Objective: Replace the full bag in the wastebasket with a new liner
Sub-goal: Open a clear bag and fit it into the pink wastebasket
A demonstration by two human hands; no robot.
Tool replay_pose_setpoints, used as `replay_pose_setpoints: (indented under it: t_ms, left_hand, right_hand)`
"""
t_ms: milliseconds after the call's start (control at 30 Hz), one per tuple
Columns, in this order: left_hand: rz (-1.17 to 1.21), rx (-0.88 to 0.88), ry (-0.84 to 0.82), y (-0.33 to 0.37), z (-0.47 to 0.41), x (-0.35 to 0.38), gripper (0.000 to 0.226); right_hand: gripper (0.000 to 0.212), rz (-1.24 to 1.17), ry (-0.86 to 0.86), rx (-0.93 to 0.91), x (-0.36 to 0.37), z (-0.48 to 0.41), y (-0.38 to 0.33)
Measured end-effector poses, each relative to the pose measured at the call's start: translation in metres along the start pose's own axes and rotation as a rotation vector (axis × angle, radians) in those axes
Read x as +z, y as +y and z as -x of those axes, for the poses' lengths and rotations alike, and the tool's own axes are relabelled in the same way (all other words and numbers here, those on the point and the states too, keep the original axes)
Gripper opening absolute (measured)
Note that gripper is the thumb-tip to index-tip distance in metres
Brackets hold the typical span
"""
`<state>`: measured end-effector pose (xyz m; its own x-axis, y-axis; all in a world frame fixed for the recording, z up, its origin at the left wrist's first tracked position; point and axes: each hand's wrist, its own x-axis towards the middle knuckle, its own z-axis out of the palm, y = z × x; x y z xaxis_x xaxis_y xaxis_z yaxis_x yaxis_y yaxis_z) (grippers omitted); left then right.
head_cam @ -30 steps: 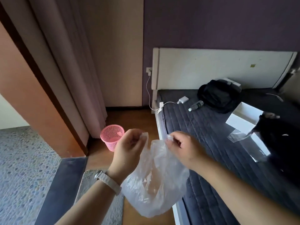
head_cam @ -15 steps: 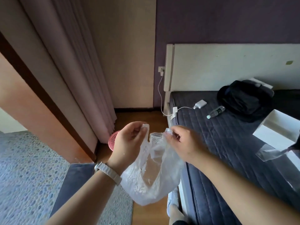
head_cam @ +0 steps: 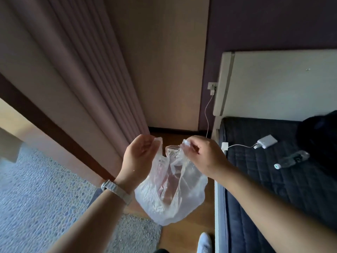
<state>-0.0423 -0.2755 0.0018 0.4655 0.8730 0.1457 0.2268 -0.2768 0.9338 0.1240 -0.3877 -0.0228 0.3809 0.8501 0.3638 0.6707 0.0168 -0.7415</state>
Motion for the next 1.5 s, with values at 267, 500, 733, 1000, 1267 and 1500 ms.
replay_pose_setpoints:
  t_ms: [267, 500, 733, 1000, 1267, 1500]
  left_hand:
    - [0.000, -0.077, 0.085, -0.025, -0.105, 0.011, 0.009]
    - [0.174, -0.107, 0.163, -0.058, -0.203, 0.000, 0.008]
    - [0.253, -0.173, 0.228, -0.110, -0.269, -0.033, 0.013]
    - [0.202, -0.238, 0.357, -0.164, -0.268, -0.066, 0.015]
    - [0.055, -0.528, 0.527, -0.219, -0.242, -0.058, 0.015]
    - [-0.051, -0.752, 0.730, -0.258, -0.230, -0.017, 0.008]
  right_hand:
    - [0.024, -0.032, -0.041, 0.032, 0.006, -0.088, 0.054]
    - [0.026, 0.039, -0.127, 0.090, 0.041, -0.177, 0.075]
    - [0.029, 0.113, -0.280, 0.035, 0.085, -0.260, 0.084]
    - [0.027, 0.130, -0.478, -0.102, 0.156, -0.314, 0.095]
    - [0.033, 0.055, -0.725, -0.105, 0.229, -0.344, 0.150]
    - [0.022, -0.172, -0.940, -0.123, 0.295, -0.359, 0.212]
